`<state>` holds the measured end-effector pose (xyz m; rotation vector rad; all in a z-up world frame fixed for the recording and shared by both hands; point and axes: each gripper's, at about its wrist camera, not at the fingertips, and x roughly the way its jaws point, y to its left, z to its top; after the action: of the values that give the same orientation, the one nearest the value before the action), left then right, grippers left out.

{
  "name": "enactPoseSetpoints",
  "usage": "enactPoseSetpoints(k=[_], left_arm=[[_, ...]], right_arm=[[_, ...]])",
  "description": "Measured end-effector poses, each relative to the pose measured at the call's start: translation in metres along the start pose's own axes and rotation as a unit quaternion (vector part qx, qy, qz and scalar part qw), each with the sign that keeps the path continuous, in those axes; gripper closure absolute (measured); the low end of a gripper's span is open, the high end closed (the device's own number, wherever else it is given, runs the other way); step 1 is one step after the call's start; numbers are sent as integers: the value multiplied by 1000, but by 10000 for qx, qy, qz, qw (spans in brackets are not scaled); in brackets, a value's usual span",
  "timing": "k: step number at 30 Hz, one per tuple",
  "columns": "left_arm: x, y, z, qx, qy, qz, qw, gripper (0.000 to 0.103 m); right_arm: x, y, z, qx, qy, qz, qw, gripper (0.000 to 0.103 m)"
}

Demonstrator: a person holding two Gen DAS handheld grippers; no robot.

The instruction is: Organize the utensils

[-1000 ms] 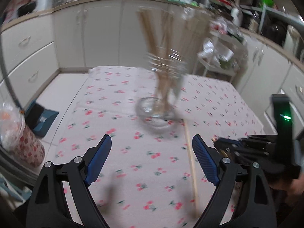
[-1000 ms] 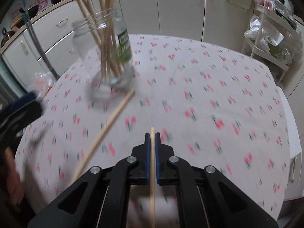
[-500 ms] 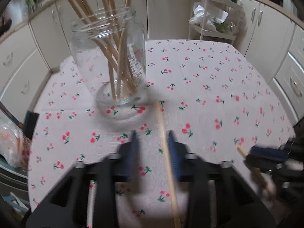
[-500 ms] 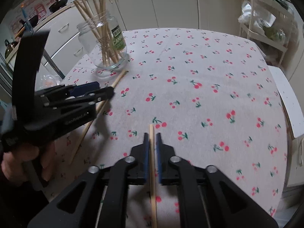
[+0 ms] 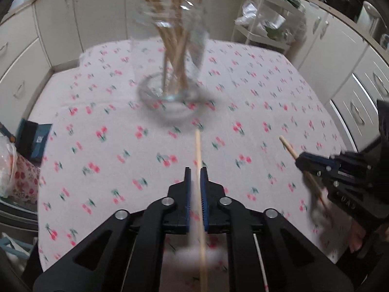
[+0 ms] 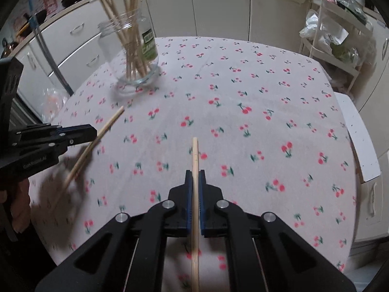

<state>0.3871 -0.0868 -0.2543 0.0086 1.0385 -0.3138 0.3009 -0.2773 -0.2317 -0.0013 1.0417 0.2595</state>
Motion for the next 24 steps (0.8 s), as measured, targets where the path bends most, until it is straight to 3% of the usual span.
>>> enactPoseSetpoints(k=[4, 6, 16, 21, 23, 24], left_arm=[[7, -3, 16, 85, -102, 127, 9998, 69], [12, -8, 21, 197, -93, 213, 9995, 66], [28, -22, 20, 447, -2, 536, 9976, 65], [28, -25, 17, 473, -82, 603, 9970, 65], [28, -26, 16, 487, -131, 595, 9969, 71], [28, -27, 15, 513, -147, 572, 9969, 83]], right_arm=[[4, 7, 5, -100, 9, -60, 9999, 96], [5, 7, 6, -155, -8, -72, 9999, 96], [7, 6, 9, -127, -32, -7, 9999, 96], [8, 13, 8, -236, -85, -39, 9997, 86], [9, 16, 8, -303, -128, -133, 9994, 86], [10, 18, 7, -344, -150, -178, 9991, 86]])
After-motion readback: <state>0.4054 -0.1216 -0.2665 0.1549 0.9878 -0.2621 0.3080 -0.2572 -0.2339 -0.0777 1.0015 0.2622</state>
